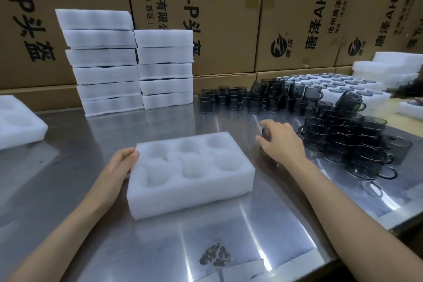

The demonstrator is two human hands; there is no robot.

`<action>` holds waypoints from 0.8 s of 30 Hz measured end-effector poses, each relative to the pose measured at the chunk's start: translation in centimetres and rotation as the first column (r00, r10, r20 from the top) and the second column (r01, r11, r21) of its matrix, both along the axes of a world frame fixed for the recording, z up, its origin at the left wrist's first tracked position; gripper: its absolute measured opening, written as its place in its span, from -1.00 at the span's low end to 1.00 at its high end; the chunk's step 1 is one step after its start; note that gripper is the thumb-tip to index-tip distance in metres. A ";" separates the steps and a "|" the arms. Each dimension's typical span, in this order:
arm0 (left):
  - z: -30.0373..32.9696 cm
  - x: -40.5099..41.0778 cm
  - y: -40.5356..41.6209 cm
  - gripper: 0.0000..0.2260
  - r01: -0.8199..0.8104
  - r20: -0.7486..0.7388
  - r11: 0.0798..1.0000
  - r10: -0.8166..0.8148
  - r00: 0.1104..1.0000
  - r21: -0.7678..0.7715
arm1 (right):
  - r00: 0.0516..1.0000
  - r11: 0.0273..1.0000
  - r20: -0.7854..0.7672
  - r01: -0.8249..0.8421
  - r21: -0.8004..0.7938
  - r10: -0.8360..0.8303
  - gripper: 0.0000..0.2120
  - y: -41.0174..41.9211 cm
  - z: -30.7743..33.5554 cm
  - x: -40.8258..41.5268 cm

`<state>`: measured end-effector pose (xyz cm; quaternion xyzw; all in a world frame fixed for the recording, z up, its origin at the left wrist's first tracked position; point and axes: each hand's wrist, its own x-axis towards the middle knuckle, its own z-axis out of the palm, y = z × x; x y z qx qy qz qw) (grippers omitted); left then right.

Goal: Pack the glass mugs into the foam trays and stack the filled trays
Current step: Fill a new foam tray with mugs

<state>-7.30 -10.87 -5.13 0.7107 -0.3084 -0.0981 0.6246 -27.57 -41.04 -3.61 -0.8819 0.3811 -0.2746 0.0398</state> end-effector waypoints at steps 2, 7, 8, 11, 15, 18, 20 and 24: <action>-0.1 0.1 0.0 -0.84 -0.002 -0.002 1.000 0.002 1.000 0.000 | 0.988 0.994 0.128 0.095 -0.060 -0.087 -0.56 -0.6 0.9 -0.6; -0.2 0.3 0.0 -0.82 -0.009 -0.011 1.000 0.009 1.000 0.011 | 0.842 0.853 0.137 0.507 0.126 -0.521 -0.42 -4.0 2.3 -3.3; -0.2 0.4 -0.1 -0.83 -0.007 -0.013 1.000 0.007 1.000 0.011 | 0.825 0.808 -0.007 0.555 0.199 -0.565 -0.35 -4.7 2.5 -3.7; -0.2 0.4 -0.1 -0.85 -0.008 0.004 1.000 0.008 1.000 0.013 | 0.779 0.707 -0.319 0.625 0.330 -0.540 -0.19 -6.0 3.2 -3.9; -0.2 0.5 -0.1 -0.85 0.005 0.004 1.000 -0.005 1.000 0.016 | 0.744 0.693 -0.424 0.654 0.302 -0.517 -0.11 -6.4 3.2 -3.4; -0.2 0.6 -0.1 -0.84 0.012 0.004 1.000 -0.012 1.000 0.014 | 0.730 0.677 -0.439 0.670 0.306 -0.524 -0.12 -6.7 3.4 -3.5; -0.3 0.6 -0.1 -0.85 0.011 0.006 1.000 -0.011 1.000 0.012 | 0.734 0.676 -0.445 0.665 0.318 -0.513 -0.16 -6.8 3.6 -3.6; -0.3 0.7 -0.1 -0.83 0.013 0.009 1.000 -0.013 1.000 0.017 | 0.747 0.719 -0.399 0.647 0.254 -0.532 -0.23 -6.5 3.2 -3.6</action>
